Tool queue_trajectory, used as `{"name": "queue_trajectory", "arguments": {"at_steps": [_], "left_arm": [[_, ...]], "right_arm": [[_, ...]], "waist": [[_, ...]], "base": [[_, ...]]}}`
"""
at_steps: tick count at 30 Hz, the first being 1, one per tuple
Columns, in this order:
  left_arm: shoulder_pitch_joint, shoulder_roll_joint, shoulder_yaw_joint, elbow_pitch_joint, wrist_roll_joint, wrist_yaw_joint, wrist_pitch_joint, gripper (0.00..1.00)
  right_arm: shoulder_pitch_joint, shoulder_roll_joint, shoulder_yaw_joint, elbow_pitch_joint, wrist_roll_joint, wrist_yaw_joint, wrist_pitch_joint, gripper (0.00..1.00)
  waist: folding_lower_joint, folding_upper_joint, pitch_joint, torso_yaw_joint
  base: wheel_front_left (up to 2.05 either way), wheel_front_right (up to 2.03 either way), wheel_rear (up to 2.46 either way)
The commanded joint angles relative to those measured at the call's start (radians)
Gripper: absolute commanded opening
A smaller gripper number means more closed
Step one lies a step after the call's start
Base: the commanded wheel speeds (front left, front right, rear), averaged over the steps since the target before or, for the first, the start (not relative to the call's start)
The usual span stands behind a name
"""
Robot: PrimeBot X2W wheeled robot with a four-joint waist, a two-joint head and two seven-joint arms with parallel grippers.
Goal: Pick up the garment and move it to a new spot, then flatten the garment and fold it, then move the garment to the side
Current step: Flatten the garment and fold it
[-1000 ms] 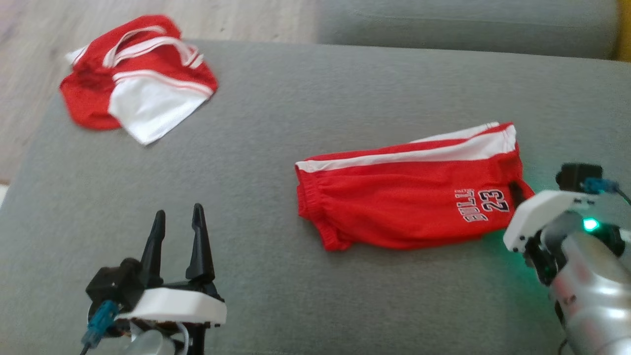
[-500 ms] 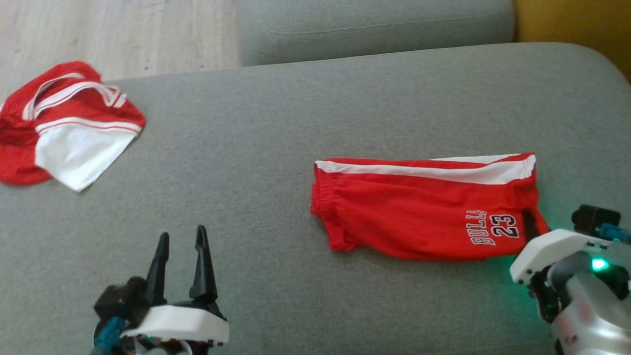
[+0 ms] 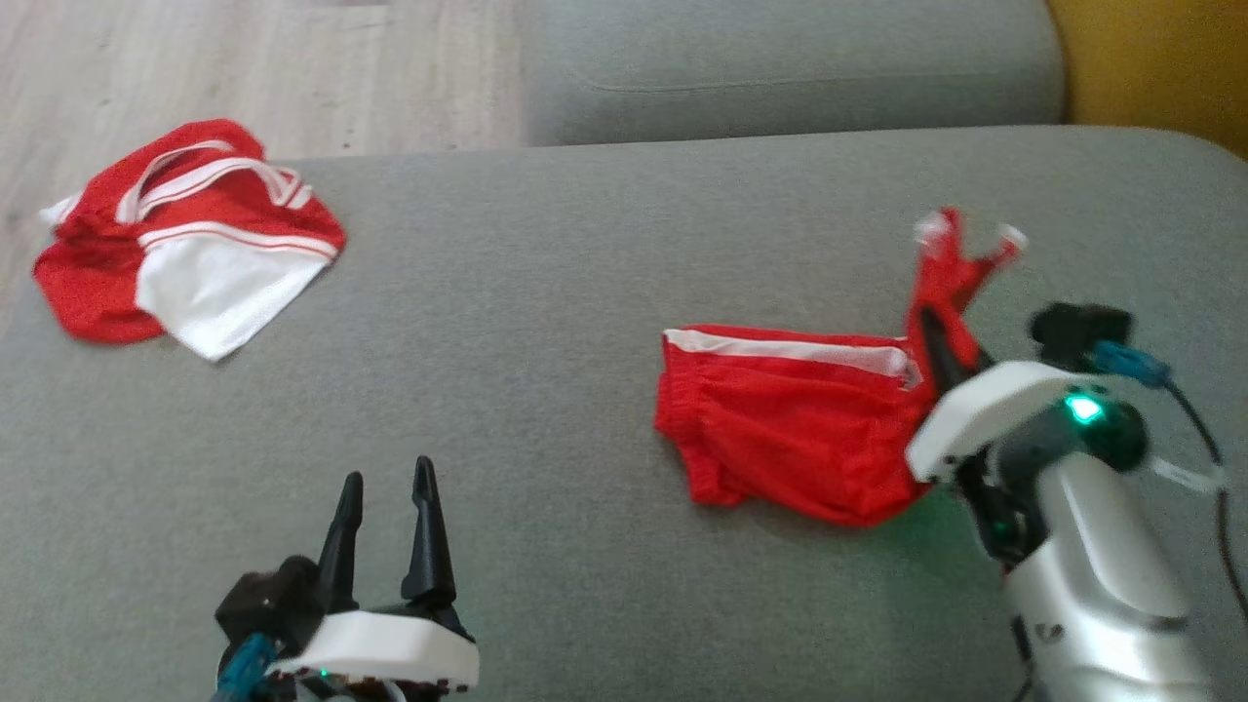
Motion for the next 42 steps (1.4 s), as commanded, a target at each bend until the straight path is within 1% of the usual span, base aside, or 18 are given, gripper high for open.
{"name": "queue_trajectory", "arguments": {"at_steps": [1,4,7,11,18,19,20,21,22,25,30,33,39,42], "left_arm": [[-0.029,0.005,0.039,-0.025,0.012,-0.005,-0.011,1.0],[-0.03,-0.002,0.042,-0.023,0.015,-0.01,-0.011,1.0],[-0.034,-0.008,0.048,-0.021,0.019,-0.014,-0.012,1.0],[-0.036,-0.014,0.058,-0.018,0.024,-0.021,-0.012,1.0],[-0.031,-0.024,0.069,-0.007,0.032,-0.032,-0.012,1.0],[-0.03,-0.026,0.07,-0.005,0.033,-0.034,-0.012,1.0],[-0.028,-0.027,0.07,-0.003,0.035,-0.035,-0.012,1.0],[-0.028,-0.027,0.07,-0.003,0.035,-0.035,-0.012,1.0],[-0.026,-0.027,0.07,-0.001,0.036,-0.036,-0.012,1.0],[-0.021,-0.03,0.068,0.003,0.039,-0.039,-0.012,1.0],[-0.01,-0.037,0.06,0.007,0.04,-0.043,-0.012,1.0],[-0.004,-0.043,0.054,0.006,0.041,-0.043,-0.012,1.0],[0.004,-0.05,0.037,0.007,0.043,-0.045,-0.01,1.0],[0.005,-0.052,0.031,0.005,0.044,-0.044,-0.008,1.0]], "right_arm": [[-0.01,0.015,0.043,-0.055,0.01,0.007,0.015,0.0],[0.01,0.023,0.114,-0.117,0.039,0.007,0.069,0.0],[0.02,0.024,0.185,-0.143,0.083,0.007,0.1,0.0],[0.023,0.024,0.256,-0.128,0.111,0.007,0.125,0.0],[0.017,0.024,0.318,-0.078,0.126,0.007,0.117,0.0],[0.017,0.024,0.325,-0.071,0.123,0.007,0.114,0.16],[0.018,0.024,0.333,-0.067,0.127,0.007,0.109,0.63],[0.018,0.024,0.333,-0.067,0.127,0.007,0.109,0.63],[0.02,0.024,0.341,-0.066,0.135,0.007,0.103,1.0],[0.026,0.024,0.369,-0.079,0.154,0.007,0.085,1.0],[0.048,0.024,0.364,-0.118,0.157,0.007,0.053,1.0],[0.068,0.024,0.324,-0.152,0.138,0.007,0.032,1.0],[0.115,0.024,0.196,-0.21,0.046,0.007,0.001,1.0],[0.137,0.024,0.154,-0.231,0.001,0.007,-0.001,1.0]], "waist": [[0.0001,-0.0001,-0.004,0.024],[0.0001,-0.0001,0.002,0.054],[0.0001,-0.0001,0.012,0.082],[0.0001,-0.0001,0.023,0.109],[0.0001,-0.0001,0.019,0.126],[0.0001,-0.0001,0.016,0.126],[0.0001,-0.0001,0.013,0.125],[0.0001,-0.0001,0.013,0.125],[0.0001,-0.0001,0.01,0.124],[0.0001,-0.0001,-0.001,0.115],[0.0001,-0.0001,-0.017,0.098],[0.0001,-0.0001,-0.023,0.086],[0.0001,-0.0001,-0.031,0.068],[0.0001,-0.0001,-0.03,0.064]], "base": [[0.0,0.0,0.0],[0.0,0.0,0.0],[0.0,0.0,0.0],[0.0,0.0,0.0],[0.0,0.0,0.0],[0.0,0.0,0.0],[0.0,0.0,0.0],[0.0,0.0,0.0],[0.0,0.0,0.0],[0.0,0.0,0.0],[0.0,0.0,0.0],[0.0,0.0,0.0],[0.0,0.0,0.0],[0.0,0.0,0.0]]}}
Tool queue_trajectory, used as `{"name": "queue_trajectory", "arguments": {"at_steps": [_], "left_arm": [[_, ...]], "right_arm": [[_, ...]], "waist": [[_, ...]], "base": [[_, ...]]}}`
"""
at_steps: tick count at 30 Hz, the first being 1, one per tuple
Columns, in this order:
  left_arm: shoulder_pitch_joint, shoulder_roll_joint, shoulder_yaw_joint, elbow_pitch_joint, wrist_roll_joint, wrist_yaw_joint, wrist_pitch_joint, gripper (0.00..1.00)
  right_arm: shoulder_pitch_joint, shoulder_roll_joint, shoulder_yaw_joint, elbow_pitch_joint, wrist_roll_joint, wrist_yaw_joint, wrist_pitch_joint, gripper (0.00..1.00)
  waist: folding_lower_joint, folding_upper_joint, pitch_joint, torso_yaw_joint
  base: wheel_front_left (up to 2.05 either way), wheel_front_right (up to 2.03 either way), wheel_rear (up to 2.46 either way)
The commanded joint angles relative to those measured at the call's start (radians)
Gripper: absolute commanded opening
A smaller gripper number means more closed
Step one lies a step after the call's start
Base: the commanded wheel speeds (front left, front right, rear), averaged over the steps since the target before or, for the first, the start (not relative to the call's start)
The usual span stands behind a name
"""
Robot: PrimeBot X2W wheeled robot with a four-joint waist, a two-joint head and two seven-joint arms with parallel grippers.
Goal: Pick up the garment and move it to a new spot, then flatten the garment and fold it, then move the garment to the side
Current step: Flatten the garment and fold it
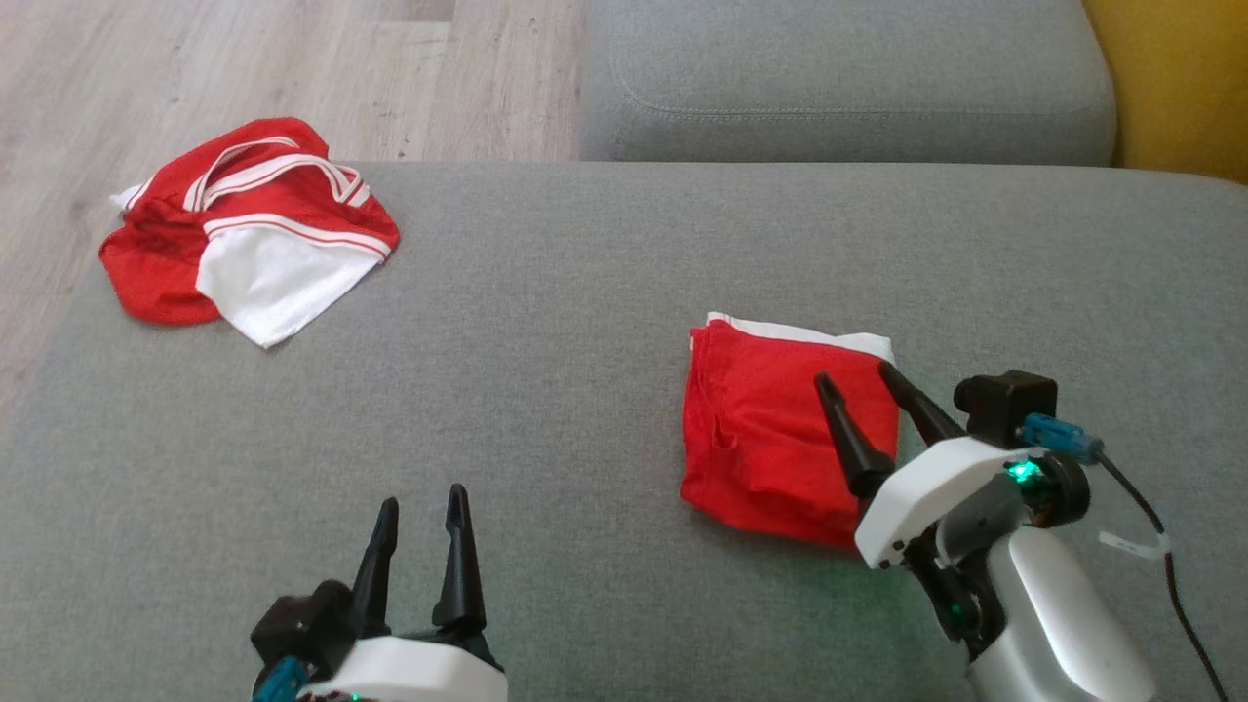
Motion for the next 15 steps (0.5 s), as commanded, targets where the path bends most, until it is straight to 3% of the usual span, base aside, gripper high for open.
{"name": "queue_trajectory", "arguments": {"at_steps": [1,4,5,6,7,8,9,10,15], "left_arm": [[-0.029,0.002,0.03,-0.031,0.012,0.0,-0.008,1.0],[-0.031,0.004,0.027,-0.033,0.012,0.0,-0.005,1.0],[-0.032,0.005,0.028,-0.033,0.012,0.0,-0.005,1.0],[-0.033,0.006,0.029,-0.032,0.011,0.0,-0.005,1.0],[-0.035,0.007,0.031,-0.031,0.011,0.0,-0.005,1.0],[-0.037,0.008,0.032,-0.03,0.011,0.0,-0.004,1.0],[-0.04,0.009,0.033,-0.03,0.011,-0.001,-0.004,1.0],[-0.042,0.009,0.034,-0.03,0.011,-0.001,-0.004,1.0],[-0.059,0.008,0.037,-0.029,0.013,-0.001,-0.004,1.0]], "right_arm": [[-0.024,0.013,0.013,-0.044,-0.015,0.007,-0.01,1.0],[-0.013,0.013,0.011,-0.047,-0.049,0.007,-0.015,1.0],[-0.01,0.013,0.02,-0.045,-0.055,0.007,-0.016,0.78],[-0.009,0.013,0.035,-0.042,-0.054,0.007,-0.018,0.5],[-0.009,0.013,0.053,-0.035,-0.052,0.007,-0.018,0.32],[-0.012,0.013,0.073,-0.026,-0.051,0.007,-0.019,0.23],[-0.017,0.013,0.092,-0.012,-0.054,0.007,-0.022,0.05],[-0.024,0.013,0.114,0.004,-0.059,0.007,-0.023,0.0],[-0.067,0.013,0.221,0.105,-0.03,0.007,-0.036,0.0]], "waist": [[0.0,-0.0001,0.002,0.0],[0.0,-0.0001,0.008,0.003],[0.0,-0.0001,0.011,0.005],[0.0,-0.0001,0.014,0.008],[0.0,-0.0001,0.017,0.011],[0.0,-0.0001,0.02,0.016],[0.0,-0.0001,0.023,0.02],[0.0,-0.0001,0.027,0.027],[0.0,-0.0001,0.047,0.064]], "base": [[0.0,0.0,0.0],[0.0,0.0,0.0],[0.0,0.0,0.0],[0.0,0.0,0.0],[0.0,0.0,0.0],[0.0,0.0,0.0],[0.0,0.0,0.0],[0.0,0.0,0.0],[0.0,0.0,0.0]]}}
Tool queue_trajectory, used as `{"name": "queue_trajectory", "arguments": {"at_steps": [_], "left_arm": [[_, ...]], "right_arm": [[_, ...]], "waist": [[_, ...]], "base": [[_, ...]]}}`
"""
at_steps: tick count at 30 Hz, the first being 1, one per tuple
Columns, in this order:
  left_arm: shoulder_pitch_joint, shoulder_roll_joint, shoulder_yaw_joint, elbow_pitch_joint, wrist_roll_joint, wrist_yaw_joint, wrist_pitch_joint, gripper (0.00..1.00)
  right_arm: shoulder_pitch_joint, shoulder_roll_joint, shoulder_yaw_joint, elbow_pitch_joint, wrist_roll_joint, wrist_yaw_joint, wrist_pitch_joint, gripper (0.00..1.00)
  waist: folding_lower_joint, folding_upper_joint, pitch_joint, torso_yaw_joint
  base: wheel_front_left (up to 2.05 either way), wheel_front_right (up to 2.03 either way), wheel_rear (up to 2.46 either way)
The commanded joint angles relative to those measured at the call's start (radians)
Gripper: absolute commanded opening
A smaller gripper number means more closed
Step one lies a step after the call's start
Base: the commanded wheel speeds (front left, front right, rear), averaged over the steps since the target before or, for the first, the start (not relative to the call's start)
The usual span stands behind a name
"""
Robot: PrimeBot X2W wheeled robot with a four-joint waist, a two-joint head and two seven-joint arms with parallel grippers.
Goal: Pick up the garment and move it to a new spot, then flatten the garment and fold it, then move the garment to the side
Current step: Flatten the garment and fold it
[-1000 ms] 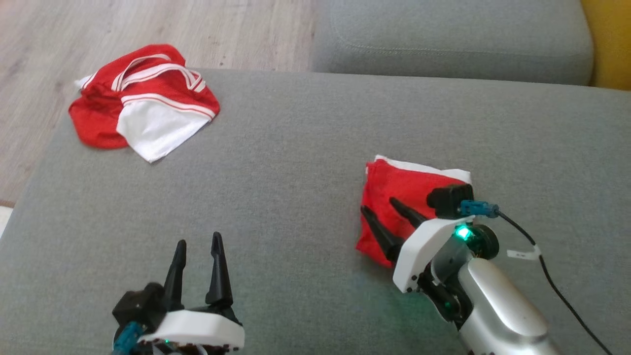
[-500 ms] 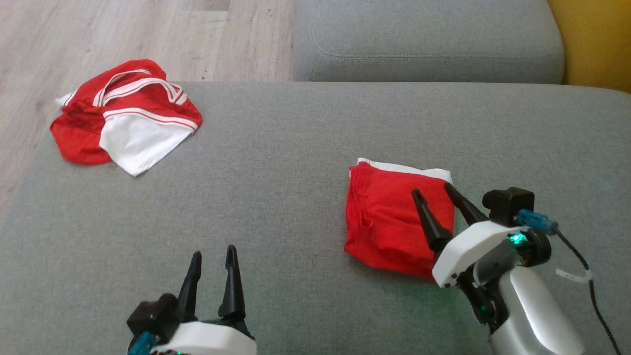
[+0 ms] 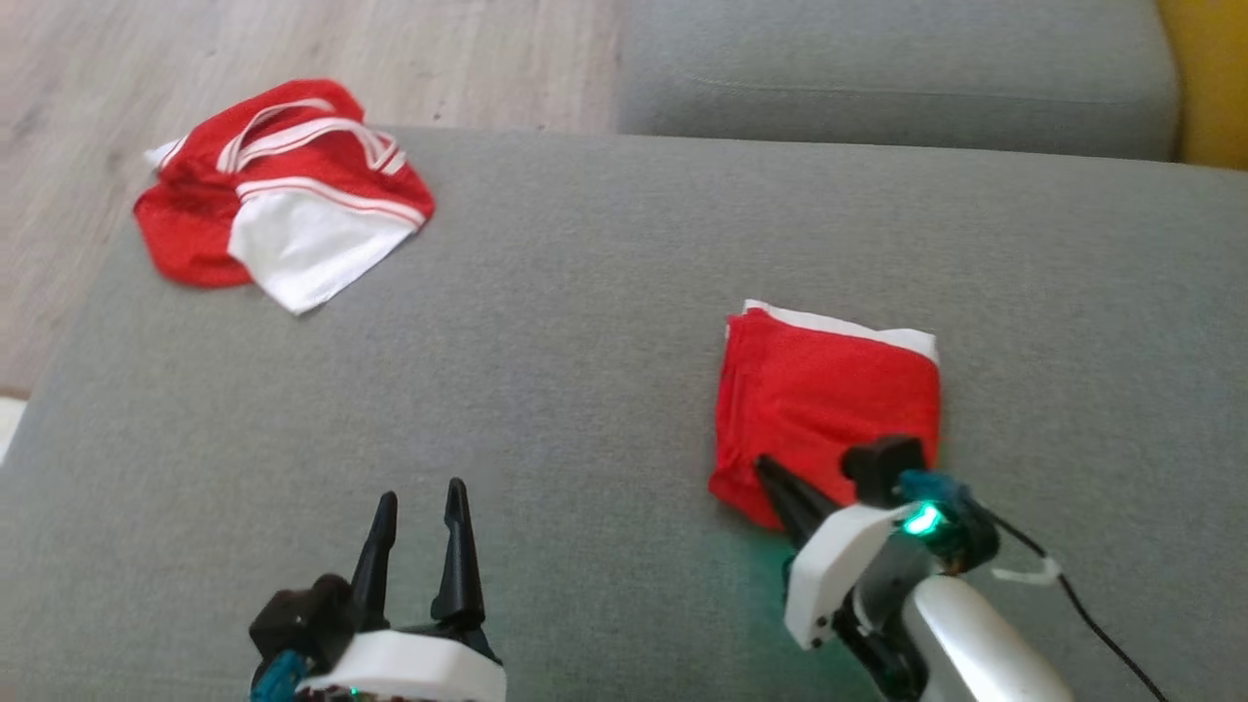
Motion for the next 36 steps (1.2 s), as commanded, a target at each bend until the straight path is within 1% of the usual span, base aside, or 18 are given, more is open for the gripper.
{"name": "queue_trajectory", "arguments": {"at_steps": [1,7,9,13,14,15,16,17,18,19,23,24,27,32,36], "left_arm": [[-0.056,0.007,0.039,-0.029,0.013,-0.001,-0.006,1.0],[-0.056,0.009,0.055,-0.024,0.012,-0.002,-0.008,1.0],[-0.056,0.008,0.057,-0.024,0.013,-0.002,-0.008,1.0],[-0.054,0.008,0.07,-0.023,0.015,-0.001,-0.01,1.0],[-0.053,0.009,0.075,-0.023,0.016,-0.001,-0.01,1.0],[-0.052,0.011,0.078,-0.024,0.019,0.0,-0.011,1.0],[-0.052,0.012,0.08,-0.024,0.022,0.0,-0.011,1.0],[-0.051,0.014,0.083,-0.024,0.026,0.0,-0.011,1.0],[-0.051,0.016,0.086,-0.024,0.029,0.0,-0.012,1.0],[-0.051,0.018,0.087,-0.023,0.032,-0.001,-0.012,1.0],[-0.059,0.033,0.086,-0.011,0.061,-0.008,-0.013,1.0],[-0.061,0.035,0.088,0.0,0.069,-0.014,-0.013,1.0],[-0.057,0.037,0.091,0.016,0.081,-0.019,-0.013,1.0],[-0.032,0.033,0.092,0.04,0.102,-0.024,-0.014,1.0],[0.0,0.027,0.1,0.055,0.113,-0.024,-0.014,1.0]], "right_arm": [[-0.082,0.011,0.056,0.006,0.018,0.007,-0.025,0.0],[-0.132,0.011,0.148,0.105,0.054,0.007,-0.052,0.0],[-0.139,0.011,0.159,0.117,0.057,0.007,-0.059,0.0],[-0.161,0.011,0.175,0.126,0.077,0.007,-0.107,0.0],[-0.166,0.011,0.173,0.124,0.075,0.007,-0.12,0.02],[-0.168,0.011,0.169,0.119,0.073,0.007,-0.134,0.18],[-0.168,0.011,0.162,0.113,0.073,0.007,-0.145,0.42],[-0.167,0.011,0.154,0.103,0.074,0.007,-0.158,0.7],[-0.164,0.011,0.141,0.091,0.077,0.007,-0.173,0.94],[-0.16,0.011,0.126,0.08,0.079,0.007,-0.185,1.0],[-0.13,0.011,0.044,0.029,0.062,0.007,-0.228,1.0],[-0.105,0.011,-0.006,0.006,0.033,0.007,-0.244,1.0],[-0.045,0.011,-0.08,-0.035,0.006,0.007,-0.263,1.0],[0.075,0.011,-0.186,-0.119,-0.035,0.007,-0.283,1.0],[0.165,0.011,-0.248,-0.185,-0.073,0.007,-0.286,1.0]], "waist": [[0.0,-0.0001,0.014,0.025],[0.0,-0.0001,0.025,0.048],[0.0,-0.0001,0.026,0.049],[0.0,-0.0001,0.023,0.039],[0.0,-0.0001,0.02,0.033],[0.0,-0.0001,0.016,0.025],[0.0,-0.0001,0.012,0.019],[0.0,-0.0001,0.007,0.012],[0.0,-0.0001,0.001,0.003],[0.0,-0.0001,-0.006,-0.005],[0.0,-0.0001,-0.027,-0.038],[0.0,-0.0001,-0.037,-0.056],[0.0,-0.0001,-0.051,-0.078],[0.0,-0.0001,-0.074,-0.104],[0.0,-0.0001,-0.089,-0.119]], "base": [[0.0,0.0,0.0],[0.0,0.0,0.0],[0.0,0.0,0.0],[0.0,0.0,0.0],[0.0,0.0,0.0],[0.0,0.0,0.0],[0.0,0.0,0.0],[0.0,0.0,0.0],[0.0,0.0,0.0],[0.0,0.0,0.0],[0.0,0.0,0.0],[0.0,0.0,0.0],[0.0,0.0,0.0],[0.0,0.0,0.0],[0.0,0.0,0.0]]}}
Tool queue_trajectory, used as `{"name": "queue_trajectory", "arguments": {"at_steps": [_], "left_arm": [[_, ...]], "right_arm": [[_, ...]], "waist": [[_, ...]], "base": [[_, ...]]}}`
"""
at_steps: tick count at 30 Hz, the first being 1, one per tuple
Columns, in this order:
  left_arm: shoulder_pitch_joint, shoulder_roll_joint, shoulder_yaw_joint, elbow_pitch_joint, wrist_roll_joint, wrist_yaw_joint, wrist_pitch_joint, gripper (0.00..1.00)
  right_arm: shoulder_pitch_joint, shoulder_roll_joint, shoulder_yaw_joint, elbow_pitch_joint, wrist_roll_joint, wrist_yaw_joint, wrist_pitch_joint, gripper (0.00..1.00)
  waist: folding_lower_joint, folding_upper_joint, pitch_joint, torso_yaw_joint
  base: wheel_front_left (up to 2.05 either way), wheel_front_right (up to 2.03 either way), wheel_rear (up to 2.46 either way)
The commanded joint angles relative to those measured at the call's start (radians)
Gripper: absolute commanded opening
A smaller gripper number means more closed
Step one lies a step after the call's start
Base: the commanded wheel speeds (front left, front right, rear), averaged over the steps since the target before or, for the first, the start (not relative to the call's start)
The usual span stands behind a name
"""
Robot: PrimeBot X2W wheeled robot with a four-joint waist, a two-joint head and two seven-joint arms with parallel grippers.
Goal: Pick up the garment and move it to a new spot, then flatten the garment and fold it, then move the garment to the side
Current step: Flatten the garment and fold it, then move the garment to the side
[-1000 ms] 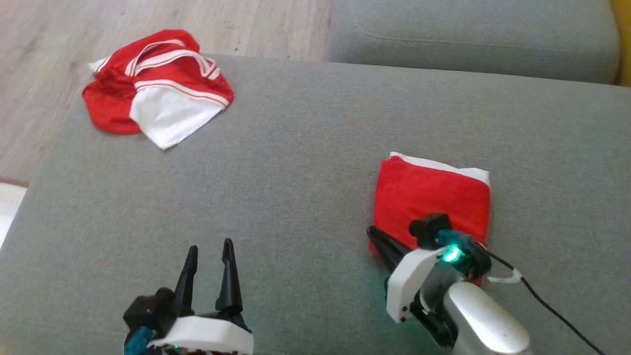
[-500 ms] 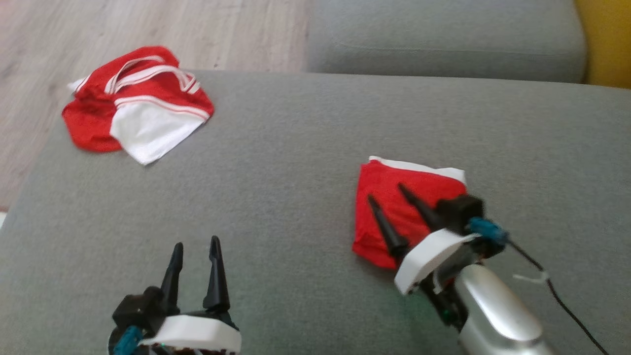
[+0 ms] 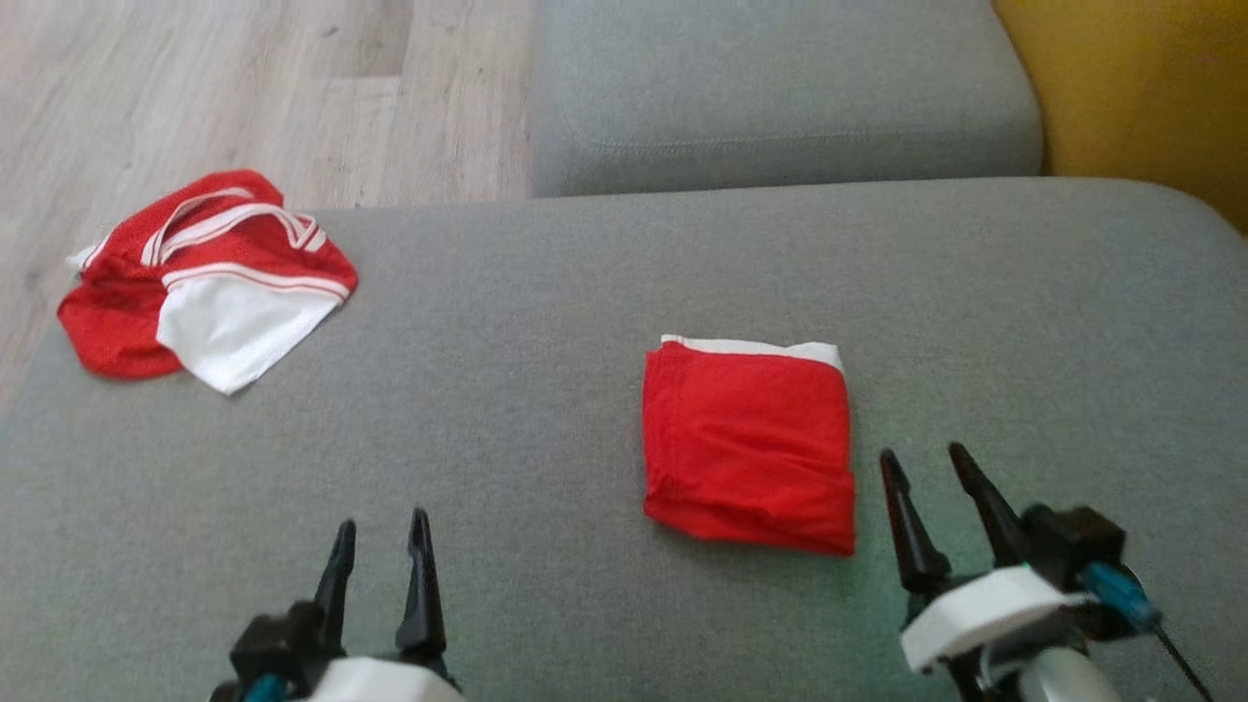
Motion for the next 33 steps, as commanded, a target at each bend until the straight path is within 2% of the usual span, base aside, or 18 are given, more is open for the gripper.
{"name": "queue_trajectory", "arguments": {"at_steps": [1,13,33], "left_arm": [[-0.017,0.008,0.037,-0.014,0.01,-0.007,-0.012,1.0],[0.02,0.049,0.038,0.026,-0.001,-0.012,0.016,1.0],[0.032,0.063,0.017,-0.029,0.012,0.015,0.035,1.0]], "right_arm": [[-0.014,0.008,0.005,-0.056,-0.014,0.007,-0.013,1.0],[0.1,0.008,-0.067,-0.135,-0.054,0.007,0.021,1.0],[0.109,0.008,-0.09,-0.114,-0.061,0.007,0.04,1.0]], "waist": [[0.0001,-0.0001,-0.008,-0.007],[0.0001,-0.0001,-0.035,-0.001],[0.0001,-0.0001,-0.042,0.024]], "base": [[0.0,0.0,0.0],[0.0,0.0,0.0],[0.0,0.0,0.0]]}}
